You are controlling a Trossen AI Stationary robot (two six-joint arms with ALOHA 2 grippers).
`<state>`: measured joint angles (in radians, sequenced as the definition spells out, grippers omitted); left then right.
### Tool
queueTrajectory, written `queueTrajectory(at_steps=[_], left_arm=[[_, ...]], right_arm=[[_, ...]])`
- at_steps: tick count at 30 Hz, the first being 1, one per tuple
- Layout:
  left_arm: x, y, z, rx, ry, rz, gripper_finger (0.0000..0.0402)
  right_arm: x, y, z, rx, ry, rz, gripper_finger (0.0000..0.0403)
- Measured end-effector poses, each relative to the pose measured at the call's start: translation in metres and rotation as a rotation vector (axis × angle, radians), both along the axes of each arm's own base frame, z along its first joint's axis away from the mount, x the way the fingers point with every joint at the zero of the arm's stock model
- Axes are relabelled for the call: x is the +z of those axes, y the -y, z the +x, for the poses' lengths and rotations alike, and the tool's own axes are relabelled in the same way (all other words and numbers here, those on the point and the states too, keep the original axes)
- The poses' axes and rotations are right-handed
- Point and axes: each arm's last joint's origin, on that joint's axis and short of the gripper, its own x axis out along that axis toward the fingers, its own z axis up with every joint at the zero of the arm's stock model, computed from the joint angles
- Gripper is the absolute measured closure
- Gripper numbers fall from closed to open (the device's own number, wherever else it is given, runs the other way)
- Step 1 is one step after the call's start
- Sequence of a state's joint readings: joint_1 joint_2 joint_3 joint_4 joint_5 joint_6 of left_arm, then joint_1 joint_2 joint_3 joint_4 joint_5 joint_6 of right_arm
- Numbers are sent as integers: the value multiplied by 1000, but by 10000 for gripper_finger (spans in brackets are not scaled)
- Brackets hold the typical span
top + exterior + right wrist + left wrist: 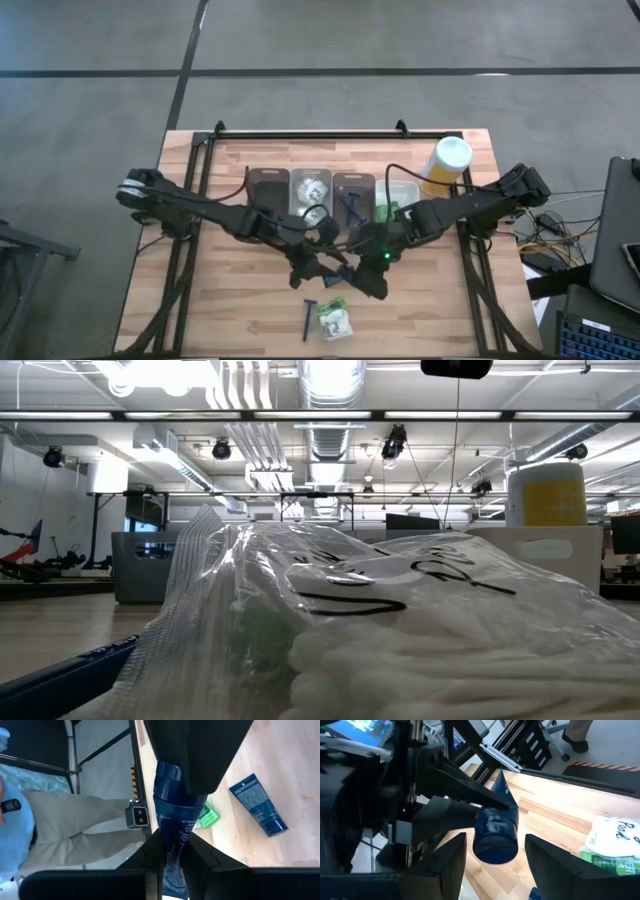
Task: Pick & Place Travel size toiletries
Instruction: Put the blue shave cream into the left black bin
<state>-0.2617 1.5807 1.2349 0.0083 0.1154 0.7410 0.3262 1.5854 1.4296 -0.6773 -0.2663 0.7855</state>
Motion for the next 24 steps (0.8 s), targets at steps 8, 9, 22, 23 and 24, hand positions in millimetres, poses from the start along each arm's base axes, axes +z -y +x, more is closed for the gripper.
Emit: queueTrajectory(at_steps=[8,9,22,23,24], left_arm=[[2,1,0,-34,10,-12,196],[2,1,0,-40,10,-14,197],[-5,4,8,-76,29,-16,252],[-4,4,8,-69,28,-19,258],[-5,4,8,-68,25,-19,263]], right_arm=[[0,0,0,2,2,-3,353],[0,1,1,0,2,-3,352],[-1,4,2,-11,-2,2,352],[-1,4,2,-12,-3,2,350],[-1,4,2,-12,-3,2,350]])
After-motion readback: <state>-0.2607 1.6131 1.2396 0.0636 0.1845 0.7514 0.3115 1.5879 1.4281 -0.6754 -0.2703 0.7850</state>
